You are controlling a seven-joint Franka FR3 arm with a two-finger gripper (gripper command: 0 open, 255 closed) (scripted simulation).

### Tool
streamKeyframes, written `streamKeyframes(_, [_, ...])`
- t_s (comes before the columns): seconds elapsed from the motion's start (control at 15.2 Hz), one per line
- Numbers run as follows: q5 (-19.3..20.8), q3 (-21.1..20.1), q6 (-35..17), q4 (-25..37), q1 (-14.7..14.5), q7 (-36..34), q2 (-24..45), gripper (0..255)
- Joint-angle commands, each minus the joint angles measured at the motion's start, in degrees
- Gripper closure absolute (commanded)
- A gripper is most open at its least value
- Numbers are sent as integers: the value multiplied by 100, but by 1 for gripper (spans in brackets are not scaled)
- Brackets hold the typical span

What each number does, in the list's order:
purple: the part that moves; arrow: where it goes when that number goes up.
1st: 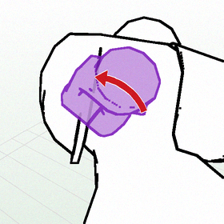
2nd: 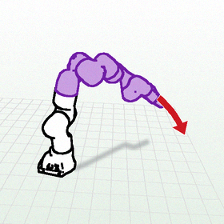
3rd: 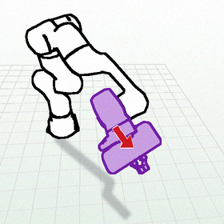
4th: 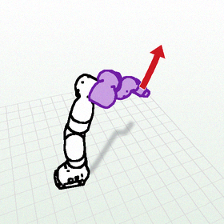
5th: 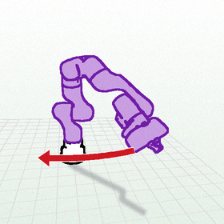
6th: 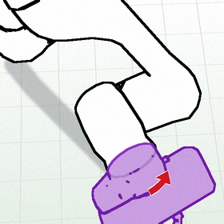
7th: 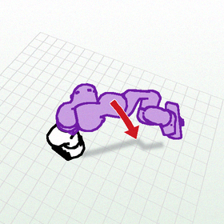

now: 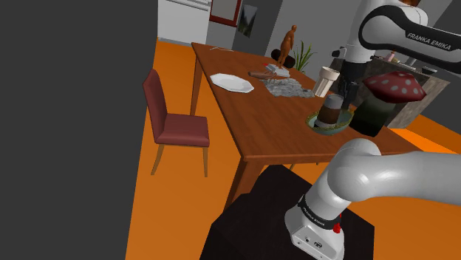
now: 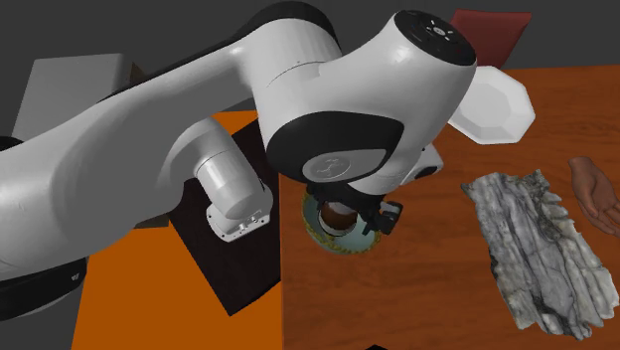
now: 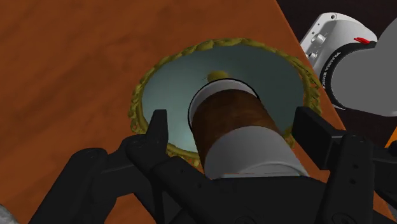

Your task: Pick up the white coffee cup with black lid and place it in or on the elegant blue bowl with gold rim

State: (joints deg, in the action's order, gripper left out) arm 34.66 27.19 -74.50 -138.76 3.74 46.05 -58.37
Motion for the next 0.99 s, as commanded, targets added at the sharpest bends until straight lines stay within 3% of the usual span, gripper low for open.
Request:
streamKeyframes(0.0, [0,2,2,-2,1,0,1,0])
streamKeyframes(0.13, [6,8,-3,-7,2,3,0,0])
streamKeyframes(0.4, [-279,-267,444,825,-139,63,416,0])
streamKeyframes(0.92, [-280,-267,444,825,-139,63,417,0])
